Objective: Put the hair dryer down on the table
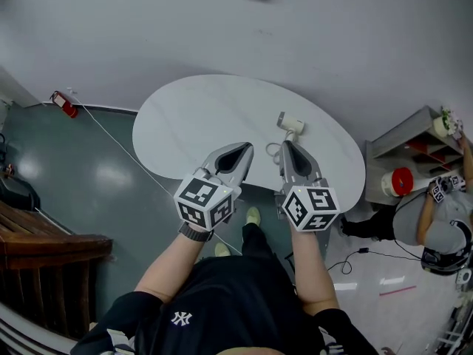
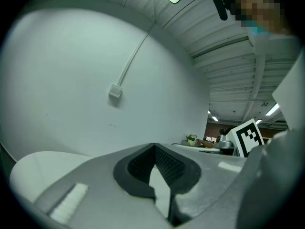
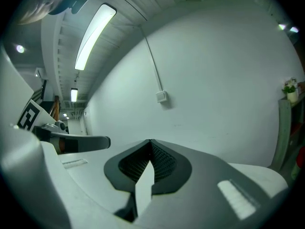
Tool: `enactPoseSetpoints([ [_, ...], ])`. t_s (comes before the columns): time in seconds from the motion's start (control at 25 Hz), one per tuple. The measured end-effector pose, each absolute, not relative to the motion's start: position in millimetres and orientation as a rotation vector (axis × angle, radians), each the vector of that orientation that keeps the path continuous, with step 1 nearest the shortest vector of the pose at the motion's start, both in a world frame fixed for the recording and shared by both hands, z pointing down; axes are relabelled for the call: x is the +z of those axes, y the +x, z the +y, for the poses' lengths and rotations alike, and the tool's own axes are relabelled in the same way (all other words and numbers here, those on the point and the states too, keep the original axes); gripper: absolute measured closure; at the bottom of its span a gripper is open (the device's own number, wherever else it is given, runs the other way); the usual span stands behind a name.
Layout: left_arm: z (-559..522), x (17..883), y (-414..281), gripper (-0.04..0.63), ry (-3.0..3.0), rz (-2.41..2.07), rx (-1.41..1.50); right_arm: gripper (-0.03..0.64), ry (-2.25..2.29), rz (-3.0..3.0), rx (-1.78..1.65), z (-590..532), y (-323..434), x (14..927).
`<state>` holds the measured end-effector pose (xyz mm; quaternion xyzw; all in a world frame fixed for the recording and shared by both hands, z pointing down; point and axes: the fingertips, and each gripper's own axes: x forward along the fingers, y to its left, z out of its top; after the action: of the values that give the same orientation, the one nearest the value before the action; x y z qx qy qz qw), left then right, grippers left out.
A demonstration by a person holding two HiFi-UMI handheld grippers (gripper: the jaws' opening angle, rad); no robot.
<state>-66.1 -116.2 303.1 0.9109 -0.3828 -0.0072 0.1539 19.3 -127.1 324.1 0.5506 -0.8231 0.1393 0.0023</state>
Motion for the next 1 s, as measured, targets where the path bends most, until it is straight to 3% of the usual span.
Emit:
enactPoseSetpoints([
  [1.0, -70.0, 258.2, -86.6, 0.595, 2.674, -1.146, -0.132, 0.597, 1.708, -2.659, 0.278, -79.7, -2.3, 277.1],
])
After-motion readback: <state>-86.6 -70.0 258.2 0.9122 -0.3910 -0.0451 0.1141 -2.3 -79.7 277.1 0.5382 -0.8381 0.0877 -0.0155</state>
